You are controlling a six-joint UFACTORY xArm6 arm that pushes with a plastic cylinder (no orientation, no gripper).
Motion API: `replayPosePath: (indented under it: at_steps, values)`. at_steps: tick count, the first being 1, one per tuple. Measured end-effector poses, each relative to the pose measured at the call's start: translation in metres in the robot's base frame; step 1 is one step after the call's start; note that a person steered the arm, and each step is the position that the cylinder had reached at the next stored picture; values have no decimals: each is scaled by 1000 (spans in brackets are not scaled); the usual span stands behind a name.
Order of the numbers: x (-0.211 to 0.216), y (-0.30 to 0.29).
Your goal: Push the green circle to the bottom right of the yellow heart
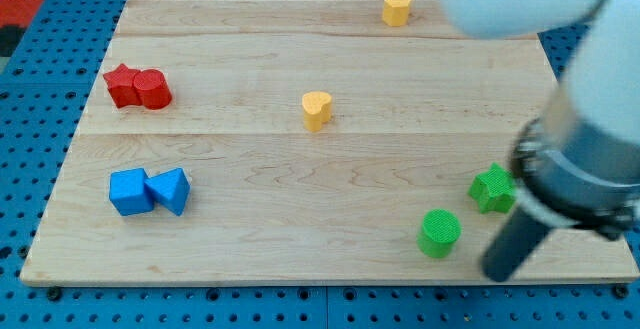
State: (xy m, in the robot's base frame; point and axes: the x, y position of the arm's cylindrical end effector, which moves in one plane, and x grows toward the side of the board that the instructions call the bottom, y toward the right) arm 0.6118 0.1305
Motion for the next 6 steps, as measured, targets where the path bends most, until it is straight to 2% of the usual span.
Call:
replayPosePath:
  at_steps: [1,2,3,4,5,6]
  values:
    - [-42,-66]
    - [-93,-104]
    - [-70,-111]
    - [-51,-79]
    - [-70,-45]
    - [-120,-65]
